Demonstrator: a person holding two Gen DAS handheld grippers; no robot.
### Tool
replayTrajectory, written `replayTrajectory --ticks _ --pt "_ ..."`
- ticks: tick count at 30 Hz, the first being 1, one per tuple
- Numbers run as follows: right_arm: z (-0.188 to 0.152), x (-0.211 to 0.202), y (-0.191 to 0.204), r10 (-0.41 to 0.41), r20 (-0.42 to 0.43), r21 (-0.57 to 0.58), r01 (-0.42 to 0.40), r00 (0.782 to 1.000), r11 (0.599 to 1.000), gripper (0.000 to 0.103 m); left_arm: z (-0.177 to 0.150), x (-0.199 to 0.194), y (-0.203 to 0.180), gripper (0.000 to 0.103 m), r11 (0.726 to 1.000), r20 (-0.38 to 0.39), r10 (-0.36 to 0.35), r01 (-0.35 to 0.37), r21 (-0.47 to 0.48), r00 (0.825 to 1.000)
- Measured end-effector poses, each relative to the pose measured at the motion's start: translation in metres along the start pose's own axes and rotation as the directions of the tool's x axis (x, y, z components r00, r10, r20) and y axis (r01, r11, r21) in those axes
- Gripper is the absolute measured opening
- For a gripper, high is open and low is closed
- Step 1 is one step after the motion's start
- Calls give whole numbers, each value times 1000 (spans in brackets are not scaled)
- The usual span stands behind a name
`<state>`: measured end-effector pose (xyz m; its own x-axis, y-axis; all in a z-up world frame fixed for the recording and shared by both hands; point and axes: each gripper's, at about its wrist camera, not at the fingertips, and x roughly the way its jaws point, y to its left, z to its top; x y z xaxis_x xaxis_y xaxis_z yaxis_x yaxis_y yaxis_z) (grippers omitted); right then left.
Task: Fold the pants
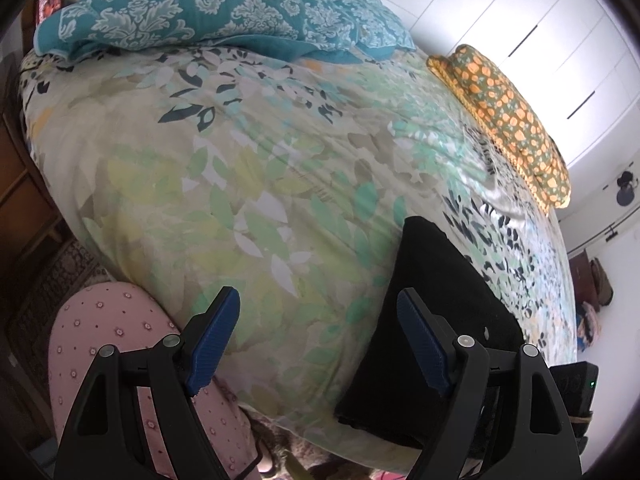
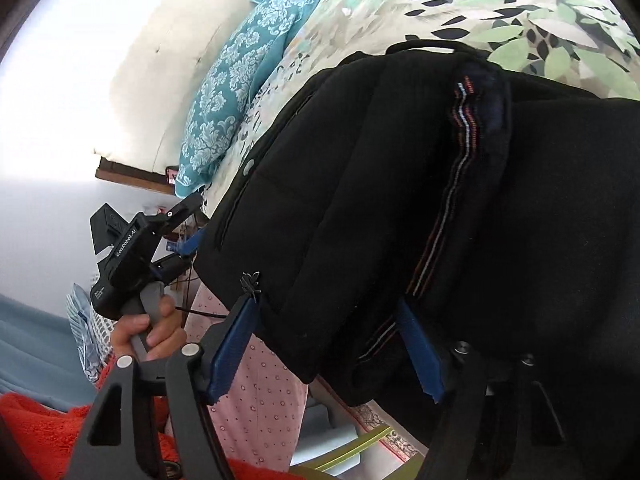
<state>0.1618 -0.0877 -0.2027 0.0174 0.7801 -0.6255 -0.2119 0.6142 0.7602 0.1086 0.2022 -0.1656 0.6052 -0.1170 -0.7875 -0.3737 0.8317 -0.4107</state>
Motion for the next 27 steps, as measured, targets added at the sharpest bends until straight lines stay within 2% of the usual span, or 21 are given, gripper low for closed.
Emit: replayTrajectory --ticks 4,5,6,11,14,18,22,27 --pt "6 1 -2 23 -34 -8 -24 999 1000 73 0 3 2 83 1000 -8 5 -6 -7 1000" --pt "8 2 -1 65 -49 -8 -66 997 998 40 0 4 3 83 1000 -9 6 -6 -9 1000" --pt "10 0 1 83 -46 2 -83 995 997 24 -1 4 4 83 1000 -9 7 -7 -11 1000" --pt "12 -51 32 103 62 -91 -97 993 991 22 0 2 8 83 1000 -3 8 -8 -28 1000" --pt "13 -100 56 66 123 -178 -43 990 983 21 0 1 10 83 999 -8 7 -8 -35 1000" --pt "6 -155 69 4 179 -231 38 984 972 21 -2 3 2 83 1000 -13 1 -2 -11 1000" --pt "-11 -198 58 -51 226 -220 102 973 970 21 -5 5 -10 83 999 -27 -6 7 34 1000" --pt "-47 -211 19 -143 245 -124 178 959 976 21 -13 8 -31 83 993 -50 -16 22 116 999"
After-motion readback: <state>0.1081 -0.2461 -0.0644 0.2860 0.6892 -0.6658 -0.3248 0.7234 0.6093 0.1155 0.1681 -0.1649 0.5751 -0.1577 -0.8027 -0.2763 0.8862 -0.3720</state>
